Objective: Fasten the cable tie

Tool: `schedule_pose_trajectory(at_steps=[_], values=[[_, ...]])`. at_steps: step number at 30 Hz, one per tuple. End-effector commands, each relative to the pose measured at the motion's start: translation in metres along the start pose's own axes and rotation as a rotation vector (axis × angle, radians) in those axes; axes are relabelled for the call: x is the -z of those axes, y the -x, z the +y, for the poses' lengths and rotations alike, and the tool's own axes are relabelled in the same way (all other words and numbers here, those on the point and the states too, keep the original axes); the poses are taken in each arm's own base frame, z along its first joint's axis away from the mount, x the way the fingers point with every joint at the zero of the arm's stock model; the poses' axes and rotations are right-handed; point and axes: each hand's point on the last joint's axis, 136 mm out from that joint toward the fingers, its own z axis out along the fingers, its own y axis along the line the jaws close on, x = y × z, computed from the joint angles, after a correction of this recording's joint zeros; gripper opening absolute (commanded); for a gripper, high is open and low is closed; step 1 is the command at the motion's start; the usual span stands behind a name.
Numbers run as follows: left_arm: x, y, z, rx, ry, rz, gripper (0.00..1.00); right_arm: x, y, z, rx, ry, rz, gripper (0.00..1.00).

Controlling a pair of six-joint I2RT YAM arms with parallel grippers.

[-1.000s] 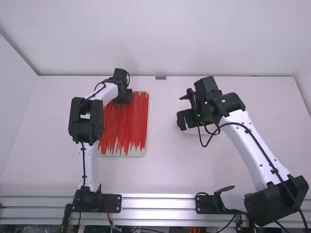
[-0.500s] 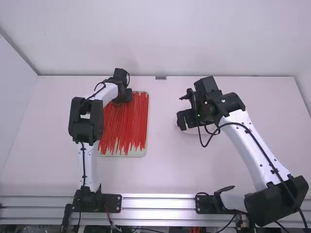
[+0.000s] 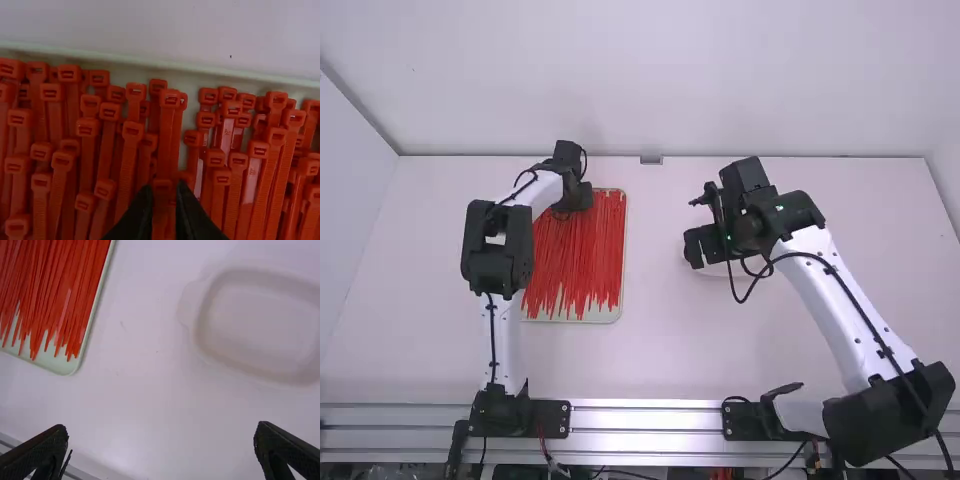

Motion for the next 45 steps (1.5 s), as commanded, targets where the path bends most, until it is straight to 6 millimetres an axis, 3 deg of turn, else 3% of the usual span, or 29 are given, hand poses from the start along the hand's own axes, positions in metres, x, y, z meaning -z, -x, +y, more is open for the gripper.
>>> schedule_pose_trajectory(at_steps=[1,38,42,45], values=[[-0.0075,-0.0065,0.0059,-0.004,0.020,0.019,0.13,0.0022,0.0056,0.0014,0.006,0.000,-0.009,1.00],[-0.0079,-0.0081,0.0063,-0.003,0.022,0.025,0.02,0.0021,0.0056,0.0014,0.005,0.000,-0.009,0.99],[-0.0080,-0.0058,0.0052,-0.001,0.017,0.016,0.02,0.0021,0.0056,0.0014,0.005,0.000,-0.009,0.99],[-0.0080,-0.0056,0.0051,-0.001,0.016,0.015,0.14,0.0021,0.0056,0.0014,0.005,0.000,-0.009,1.00]])
